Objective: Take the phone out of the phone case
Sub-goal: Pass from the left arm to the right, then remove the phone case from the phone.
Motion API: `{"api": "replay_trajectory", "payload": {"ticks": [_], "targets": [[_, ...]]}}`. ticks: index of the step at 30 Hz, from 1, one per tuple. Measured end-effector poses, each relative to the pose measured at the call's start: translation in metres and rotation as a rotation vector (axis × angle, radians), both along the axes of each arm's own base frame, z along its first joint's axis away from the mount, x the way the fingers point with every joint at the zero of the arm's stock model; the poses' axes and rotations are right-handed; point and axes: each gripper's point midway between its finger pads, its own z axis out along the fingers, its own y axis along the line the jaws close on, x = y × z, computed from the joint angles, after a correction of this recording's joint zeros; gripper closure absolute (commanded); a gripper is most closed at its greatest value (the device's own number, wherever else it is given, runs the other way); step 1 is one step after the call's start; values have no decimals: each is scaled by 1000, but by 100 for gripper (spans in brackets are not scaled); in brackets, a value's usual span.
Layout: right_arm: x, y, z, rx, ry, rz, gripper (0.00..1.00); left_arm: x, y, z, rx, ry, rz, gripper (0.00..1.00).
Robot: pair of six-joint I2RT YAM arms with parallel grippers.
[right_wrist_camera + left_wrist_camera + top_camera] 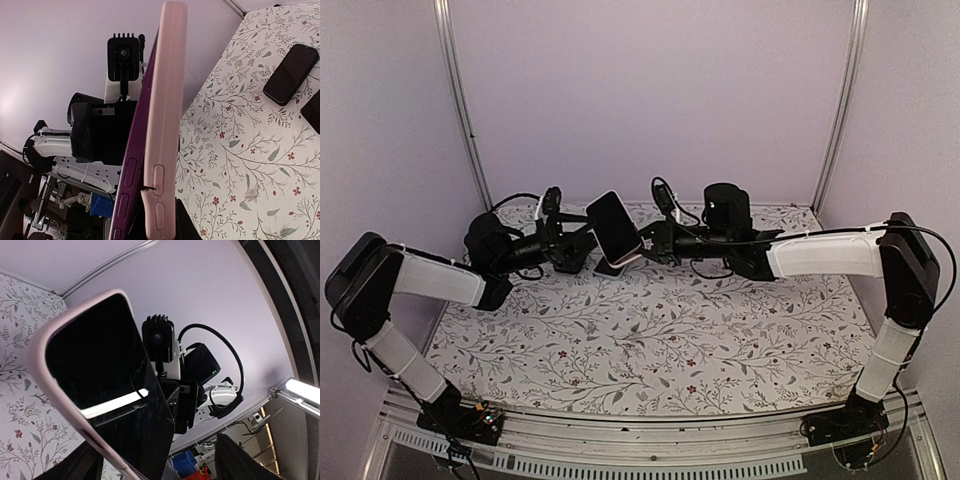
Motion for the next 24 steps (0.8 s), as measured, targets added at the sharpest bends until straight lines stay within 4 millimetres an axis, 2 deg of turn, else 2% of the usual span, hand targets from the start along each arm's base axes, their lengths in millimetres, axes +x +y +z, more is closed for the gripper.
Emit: {"api": "replay_trajectory", "payload": {"ticks": [6,10,13,24], "targets": [[16,-8,-24,-108,-26,-92,100,10,12,-15,162,8,96,15],[26,-12,-42,-188,-21,-133,100,26,16,-25,333,1,200,15],[34,-10,-49,-230,-11,-154,100,32,19,-29,461,-27,273,16],[51,8,-54,-297,51,-176,100,9,-4,-57,909,-164,364,16]]}}
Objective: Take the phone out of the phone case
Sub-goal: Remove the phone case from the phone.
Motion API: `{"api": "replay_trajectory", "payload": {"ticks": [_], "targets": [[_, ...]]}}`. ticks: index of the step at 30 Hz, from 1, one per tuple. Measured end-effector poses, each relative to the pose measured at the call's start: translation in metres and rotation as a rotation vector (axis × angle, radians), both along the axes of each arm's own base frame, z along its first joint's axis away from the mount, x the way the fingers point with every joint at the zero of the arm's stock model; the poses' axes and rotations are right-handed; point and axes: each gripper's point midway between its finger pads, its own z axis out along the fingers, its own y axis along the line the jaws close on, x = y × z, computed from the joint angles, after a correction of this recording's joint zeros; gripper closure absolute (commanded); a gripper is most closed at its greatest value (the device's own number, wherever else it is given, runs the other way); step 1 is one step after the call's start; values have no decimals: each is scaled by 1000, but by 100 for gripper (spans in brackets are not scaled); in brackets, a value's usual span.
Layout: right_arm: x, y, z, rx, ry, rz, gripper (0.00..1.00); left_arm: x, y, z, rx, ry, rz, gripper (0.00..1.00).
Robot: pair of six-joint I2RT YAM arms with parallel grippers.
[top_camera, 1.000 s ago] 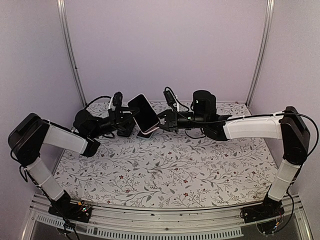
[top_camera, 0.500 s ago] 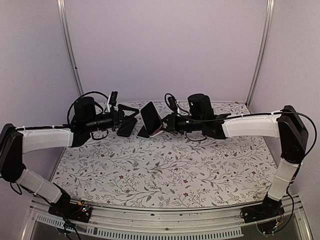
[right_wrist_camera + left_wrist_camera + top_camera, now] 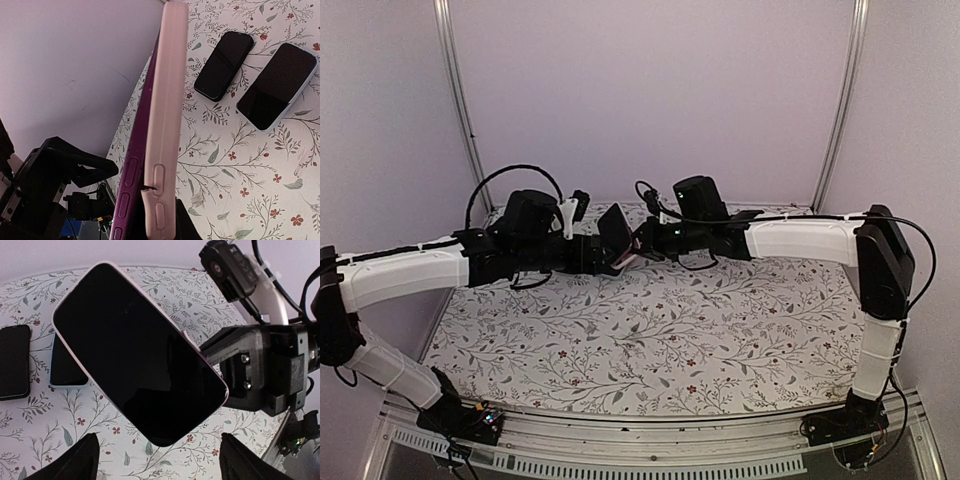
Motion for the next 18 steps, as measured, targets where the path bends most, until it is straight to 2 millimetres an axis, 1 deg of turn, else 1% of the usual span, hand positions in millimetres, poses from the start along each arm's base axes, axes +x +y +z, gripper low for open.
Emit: {"api": "replay_trajectory", "payload": {"ticks": [3,8,12,16,18], "targets": [[1,3,-3,-14,19,-4,100,-3,-1,-9,86,-15,17,17],[4,7,-6,-29,40,-6,100,-1,3,-23,198,-27,51,19],[5,8,-10,-37,62,-11,100,3,-3,-20,250,-56,59,20],[4,9,-19,-52,87,-13,100,9,-10,-15,277,-85,62,21],[3,8,-23,-59,102,-14,100,11,-13,-14,291,-95,64,24]]}}
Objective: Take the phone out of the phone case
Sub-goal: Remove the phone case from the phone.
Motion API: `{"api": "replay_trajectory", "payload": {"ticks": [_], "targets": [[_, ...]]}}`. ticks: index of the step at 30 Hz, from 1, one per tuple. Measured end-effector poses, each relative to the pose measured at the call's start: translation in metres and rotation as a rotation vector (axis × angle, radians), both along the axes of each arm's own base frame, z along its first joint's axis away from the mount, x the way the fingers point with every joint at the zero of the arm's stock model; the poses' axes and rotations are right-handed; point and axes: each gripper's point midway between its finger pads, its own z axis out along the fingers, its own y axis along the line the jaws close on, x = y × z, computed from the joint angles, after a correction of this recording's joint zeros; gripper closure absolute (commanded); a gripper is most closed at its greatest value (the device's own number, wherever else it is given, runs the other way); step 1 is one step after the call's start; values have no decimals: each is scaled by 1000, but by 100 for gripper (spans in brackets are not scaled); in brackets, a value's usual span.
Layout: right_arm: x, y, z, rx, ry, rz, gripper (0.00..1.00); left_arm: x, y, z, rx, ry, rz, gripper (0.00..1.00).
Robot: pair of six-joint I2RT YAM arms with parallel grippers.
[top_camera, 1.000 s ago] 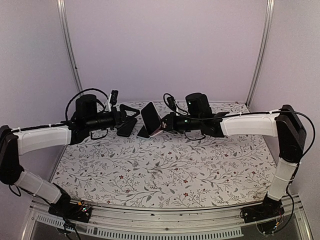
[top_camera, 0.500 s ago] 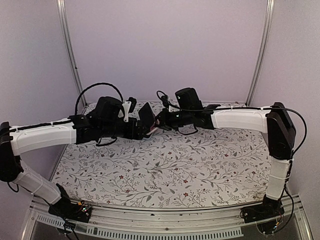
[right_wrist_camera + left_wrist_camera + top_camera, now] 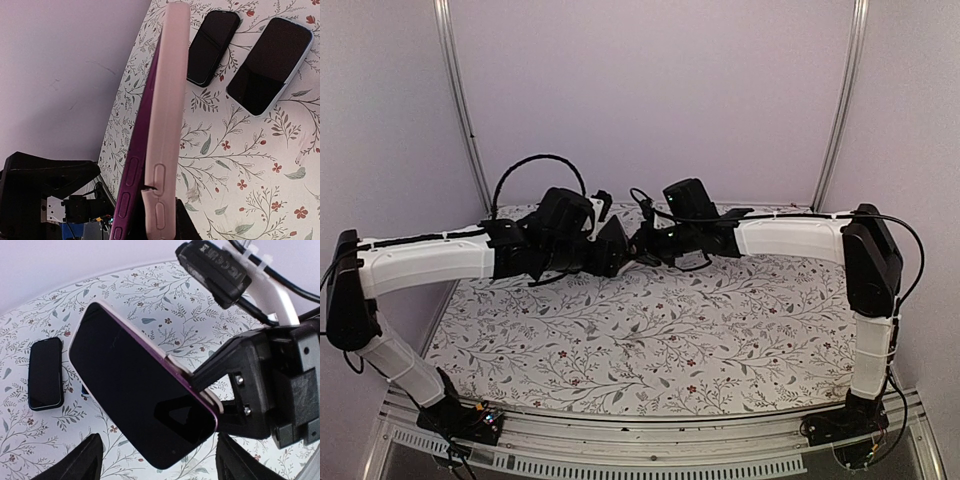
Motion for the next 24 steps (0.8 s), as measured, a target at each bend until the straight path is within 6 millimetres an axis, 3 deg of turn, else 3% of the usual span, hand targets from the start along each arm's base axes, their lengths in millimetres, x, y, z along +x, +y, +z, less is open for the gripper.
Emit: {"api": "replay_trajectory", "payload": {"ticks": [24], "targets": [[-3,6,5,34,60,3,100,1,-12,-33,300,-83,62,36]]}}
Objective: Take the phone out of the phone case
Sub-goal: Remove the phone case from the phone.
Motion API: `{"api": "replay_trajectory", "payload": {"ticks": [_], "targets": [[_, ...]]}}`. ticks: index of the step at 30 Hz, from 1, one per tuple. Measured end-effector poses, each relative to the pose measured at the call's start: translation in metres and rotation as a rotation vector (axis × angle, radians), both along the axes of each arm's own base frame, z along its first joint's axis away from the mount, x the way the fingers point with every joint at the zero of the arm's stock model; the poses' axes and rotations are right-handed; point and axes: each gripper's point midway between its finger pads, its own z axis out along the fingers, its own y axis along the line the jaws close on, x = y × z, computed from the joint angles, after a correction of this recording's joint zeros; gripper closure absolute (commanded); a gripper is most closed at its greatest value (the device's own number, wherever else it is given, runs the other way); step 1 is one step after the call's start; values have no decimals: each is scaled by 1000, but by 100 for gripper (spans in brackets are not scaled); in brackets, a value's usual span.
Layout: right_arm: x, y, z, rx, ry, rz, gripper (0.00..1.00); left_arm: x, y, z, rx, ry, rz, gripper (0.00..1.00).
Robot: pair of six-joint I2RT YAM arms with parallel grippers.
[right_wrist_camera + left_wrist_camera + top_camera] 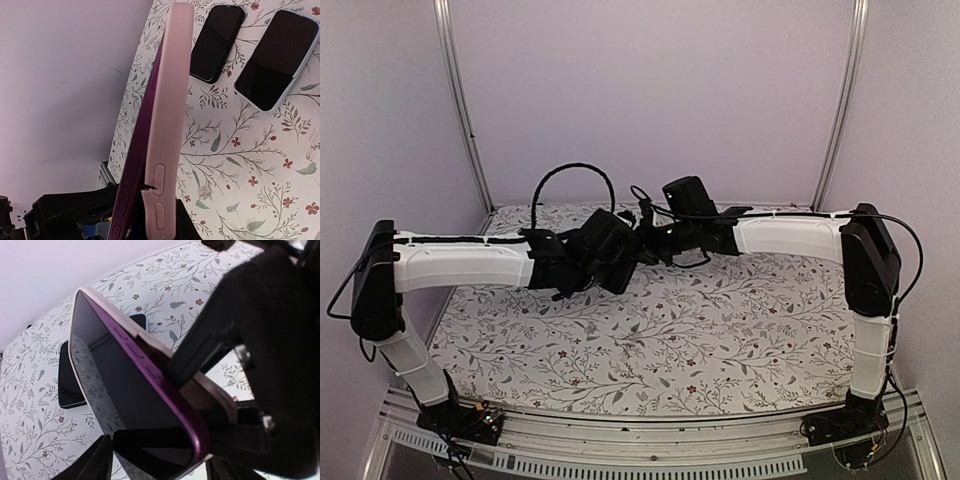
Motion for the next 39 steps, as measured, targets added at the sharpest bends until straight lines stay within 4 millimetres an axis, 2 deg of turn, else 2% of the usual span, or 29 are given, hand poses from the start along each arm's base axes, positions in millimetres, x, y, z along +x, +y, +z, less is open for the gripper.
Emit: {"api": "replay_trajectory", "payload": {"ticks": [7,20,32,39], "targets": [[-1,-1,0,9,38,-10,100,3,-1,-2,90,-69,45,43],[3,-3,2,31,83,-34,100,3,-6,2,132,-134,75,59],[5,-7,-5,31,101,-51,100,4,-11,-3,130,-141,81,87],[8,-9,-2,29,90,-69,100,6,-13,0,117,-154,85,100]]}}
